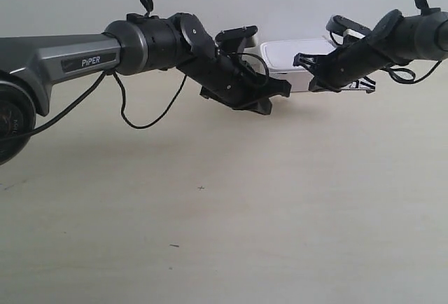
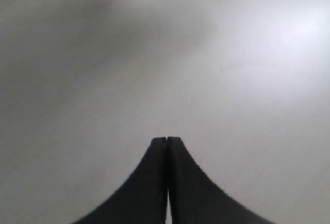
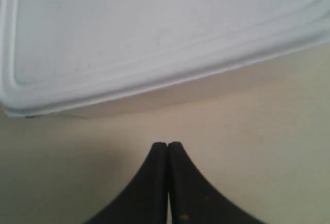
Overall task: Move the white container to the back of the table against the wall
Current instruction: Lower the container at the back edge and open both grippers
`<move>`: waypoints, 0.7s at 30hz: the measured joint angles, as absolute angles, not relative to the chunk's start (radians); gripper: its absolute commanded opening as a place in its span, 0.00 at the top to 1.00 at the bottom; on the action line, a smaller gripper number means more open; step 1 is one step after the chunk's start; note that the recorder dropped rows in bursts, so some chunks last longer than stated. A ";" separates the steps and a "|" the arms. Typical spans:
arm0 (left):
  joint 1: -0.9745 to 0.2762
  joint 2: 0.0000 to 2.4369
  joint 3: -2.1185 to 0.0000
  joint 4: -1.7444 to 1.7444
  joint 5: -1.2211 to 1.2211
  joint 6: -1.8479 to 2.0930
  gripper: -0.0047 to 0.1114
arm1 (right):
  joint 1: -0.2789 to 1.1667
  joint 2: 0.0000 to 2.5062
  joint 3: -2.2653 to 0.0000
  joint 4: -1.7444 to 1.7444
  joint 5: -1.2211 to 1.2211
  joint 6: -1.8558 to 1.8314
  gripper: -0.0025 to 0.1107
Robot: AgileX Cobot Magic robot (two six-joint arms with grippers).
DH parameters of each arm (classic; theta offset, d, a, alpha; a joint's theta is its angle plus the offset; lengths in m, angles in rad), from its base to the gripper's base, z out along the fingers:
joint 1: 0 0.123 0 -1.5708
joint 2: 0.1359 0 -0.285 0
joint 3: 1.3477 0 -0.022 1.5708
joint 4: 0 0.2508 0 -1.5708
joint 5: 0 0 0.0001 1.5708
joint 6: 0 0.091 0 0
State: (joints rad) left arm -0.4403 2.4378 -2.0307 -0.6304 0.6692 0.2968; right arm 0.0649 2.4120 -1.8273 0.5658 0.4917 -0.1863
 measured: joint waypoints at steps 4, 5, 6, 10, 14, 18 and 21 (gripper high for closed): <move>-0.440 2.436 -2.031 -0.630 0.700 0.304 0.96 | 0.065 2.388 -1.827 0.400 0.573 -0.132 0.98; -0.440 2.433 -2.031 -0.630 0.705 0.304 0.96 | 0.065 2.382 -1.827 0.361 0.599 -0.115 0.98; -0.440 2.427 -2.031 -0.630 0.707 0.306 0.96 | 0.065 2.371 -1.827 0.325 0.629 -0.100 0.98; -0.440 2.393 -2.031 -0.628 0.713 0.326 0.96 | 0.057 2.329 -1.827 0.261 0.756 -0.085 0.98; -0.440 2.348 -2.031 -0.628 0.779 0.372 0.96 | 0.032 2.266 -1.827 0.249 0.867 -0.093 0.98; -0.440 2.295 -2.031 -0.614 0.886 0.407 0.96 | -0.001 2.147 -1.807 0.260 0.935 -0.124 0.98; -0.440 2.234 -2.021 -0.608 0.926 0.415 0.96 | -0.021 2.022 -1.744 0.274 0.941 -0.160 0.98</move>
